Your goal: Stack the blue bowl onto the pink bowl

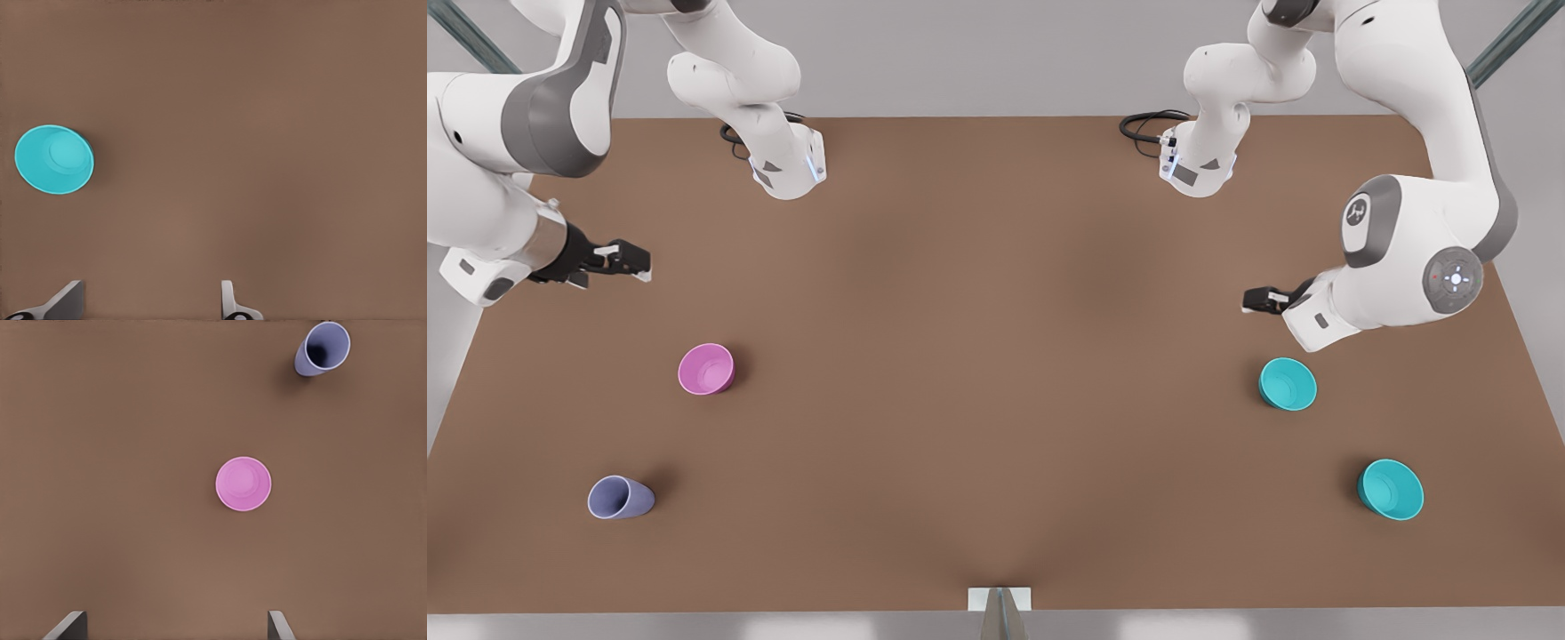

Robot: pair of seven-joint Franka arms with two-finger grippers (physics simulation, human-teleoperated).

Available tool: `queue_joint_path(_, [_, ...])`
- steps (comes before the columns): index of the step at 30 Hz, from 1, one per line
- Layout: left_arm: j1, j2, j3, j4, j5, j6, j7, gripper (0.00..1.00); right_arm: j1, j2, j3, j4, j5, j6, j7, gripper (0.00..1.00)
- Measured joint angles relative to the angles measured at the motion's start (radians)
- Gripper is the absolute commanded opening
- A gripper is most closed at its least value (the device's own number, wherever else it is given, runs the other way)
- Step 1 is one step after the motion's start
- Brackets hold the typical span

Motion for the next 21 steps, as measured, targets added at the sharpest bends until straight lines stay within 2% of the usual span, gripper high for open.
queue_joint_path(4, [0.007,-0.001,0.001,-0.001,0.049,0.012,0.004,1.00,-0.002,0.033,-0.006,0.001,0.001,0.004,-0.002,1.00])
queue_joint_path(8, [0.010,-0.007,0.001,-0.001,0.066,0.019,0.008,1.00,-0.059,0.226,-0.013,-0.001,-0.009,0.024,-0.002,1.00])
queue_joint_path(13, [0.005,-0.040,0.000,-0.004,0.073,0.016,0.011,1.00,-0.123,0.387,-0.014,-0.011,0.005,0.137,-0.001,1.00])
queue_joint_path(21, [0.002,-0.066,-0.001,-0.004,0.074,-0.008,0.014,1.00,-0.227,0.439,-0.013,-0.168,0.132,0.353,-0.008,1.00])
